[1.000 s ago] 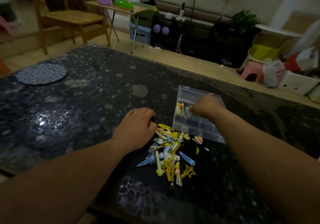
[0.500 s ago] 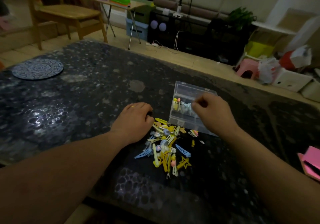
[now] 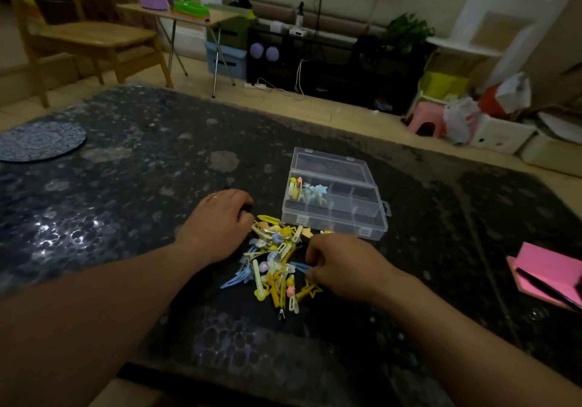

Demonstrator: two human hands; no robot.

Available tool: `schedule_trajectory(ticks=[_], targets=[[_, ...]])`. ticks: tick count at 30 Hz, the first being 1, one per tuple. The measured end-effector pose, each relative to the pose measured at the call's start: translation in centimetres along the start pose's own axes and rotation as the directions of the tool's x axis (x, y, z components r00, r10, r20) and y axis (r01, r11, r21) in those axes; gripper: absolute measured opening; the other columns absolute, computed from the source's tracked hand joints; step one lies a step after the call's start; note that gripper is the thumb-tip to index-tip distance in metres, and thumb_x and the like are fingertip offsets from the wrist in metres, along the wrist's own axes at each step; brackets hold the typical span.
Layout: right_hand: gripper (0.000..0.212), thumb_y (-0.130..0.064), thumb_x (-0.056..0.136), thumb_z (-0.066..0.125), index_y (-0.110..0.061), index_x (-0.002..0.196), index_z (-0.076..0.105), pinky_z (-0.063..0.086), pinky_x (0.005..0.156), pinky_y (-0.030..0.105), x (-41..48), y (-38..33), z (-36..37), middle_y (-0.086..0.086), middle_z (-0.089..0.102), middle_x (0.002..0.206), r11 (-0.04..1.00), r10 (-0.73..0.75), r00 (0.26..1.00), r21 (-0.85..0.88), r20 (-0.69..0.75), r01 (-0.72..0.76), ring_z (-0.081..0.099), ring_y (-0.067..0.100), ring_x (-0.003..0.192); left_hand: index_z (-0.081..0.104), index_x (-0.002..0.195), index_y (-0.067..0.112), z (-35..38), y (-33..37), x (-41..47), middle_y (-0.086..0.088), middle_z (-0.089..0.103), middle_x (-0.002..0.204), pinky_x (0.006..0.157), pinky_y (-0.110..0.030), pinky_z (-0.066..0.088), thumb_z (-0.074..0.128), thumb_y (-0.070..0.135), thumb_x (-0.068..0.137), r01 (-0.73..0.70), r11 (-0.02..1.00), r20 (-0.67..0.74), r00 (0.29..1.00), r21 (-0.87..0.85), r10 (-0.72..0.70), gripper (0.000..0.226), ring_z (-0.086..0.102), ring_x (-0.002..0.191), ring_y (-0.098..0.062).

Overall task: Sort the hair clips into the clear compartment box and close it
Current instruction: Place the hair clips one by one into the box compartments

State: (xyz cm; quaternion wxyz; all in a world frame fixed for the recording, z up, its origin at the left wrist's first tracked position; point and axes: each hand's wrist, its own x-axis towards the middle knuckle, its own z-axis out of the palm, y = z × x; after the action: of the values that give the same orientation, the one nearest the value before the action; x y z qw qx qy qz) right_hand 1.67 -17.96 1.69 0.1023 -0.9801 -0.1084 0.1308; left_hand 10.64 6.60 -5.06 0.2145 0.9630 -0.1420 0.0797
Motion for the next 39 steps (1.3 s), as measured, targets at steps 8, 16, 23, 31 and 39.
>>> schedule_trajectory(ticks=[8, 16, 23, 31, 39], targets=[[0.007, -0.035, 0.103, 0.066, -0.030, 0.098, 0.065, 0.057, 0.077, 0.031, 2.1, 2.5, -3.5, -0.008, 0.067, 0.092, 0.957, 0.123, 0.955, 0.285, -0.268, -0.044, 0.065, 0.006, 0.084, 0.064, 0.126, 0.020, 0.2, -0.1, 0.2, 0.002, 0.066, 0.127, 0.106, -0.038, 0.043, 0.035, 0.039, 0.089, -0.020, 1.000, -0.025, 0.999, -0.015, 0.020, 0.051, 0.058, 0.116, -0.018], [0.018, -0.020, 0.098, 0.070, -0.005, 0.091, 0.078, 0.062, 0.076, 0.047, 11.6, 7.2, -7.4, 0.016, 0.076, 0.092, 0.913, 0.373, 0.905, 0.254, -0.205, -0.319, 0.072, 0.033, 0.087, 0.063, 0.125, 0.022, 0.4, -0.4, 0.2, 0.004, 0.064, 0.125, 0.107, -0.035, 0.040, 0.046, 0.030, 0.096, -0.024, 1.000, -0.039, 0.999, -0.004, 0.024, 0.034, 0.056, 0.115, -0.016], [0.022, -0.017, 0.095, 0.068, -0.007, 0.075, 0.064, 0.045, 0.063, 0.032, 14.4, 6.9, -6.9, 0.010, 0.063, 0.082, 0.901, 0.432, 0.901, 0.054, -0.031, -0.430, 0.057, 0.024, 0.072, 0.061, 0.124, 0.024, 0.4, -0.5, 0.2, 0.005, 0.064, 0.123, 0.110, -0.036, 0.039, 0.036, 0.039, 0.091, -0.028, 1.000, -0.027, 0.999, 0.014, 0.029, 0.044, 0.056, 0.115, -0.016], [0.021, -0.020, 0.101, 0.061, -0.002, 0.096, 0.070, 0.052, 0.075, 0.038, 14.3, 6.8, -6.0, 0.016, 0.068, 0.103, 0.915, 0.404, 0.914, 0.024, -0.035, -0.403, 0.064, 0.030, 0.091, 0.061, 0.125, 0.025, 0.4, -0.4, 0.2, 0.005, 0.063, 0.126, 0.113, -0.037, 0.037, 0.034, 0.039, 0.091, -0.026, 1.000, -0.020, 0.999, 0.004, 0.026, 0.045, 0.055, 0.119, -0.016], [0.025, -0.031, 0.104, 0.063, -0.015, 0.092, 0.078, 0.061, 0.074, 0.044, 9.5, 5.8, -4.7, 0.007, 0.077, 0.088, 0.950, 0.286, 0.852, 0.249, -0.438, -0.190, 0.071, 0.026, 0.079, 0.061, 0.124, 0.025, 0.3, -0.3, 0.2, 0.005, 0.063, 0.125, 0.111, -0.038, 0.038, 0.032, 0.042, 0.089, -0.022, 1.000, 0.000, 1.000, 0.009, 0.022, 0.049, 0.055, 0.118, -0.016]])
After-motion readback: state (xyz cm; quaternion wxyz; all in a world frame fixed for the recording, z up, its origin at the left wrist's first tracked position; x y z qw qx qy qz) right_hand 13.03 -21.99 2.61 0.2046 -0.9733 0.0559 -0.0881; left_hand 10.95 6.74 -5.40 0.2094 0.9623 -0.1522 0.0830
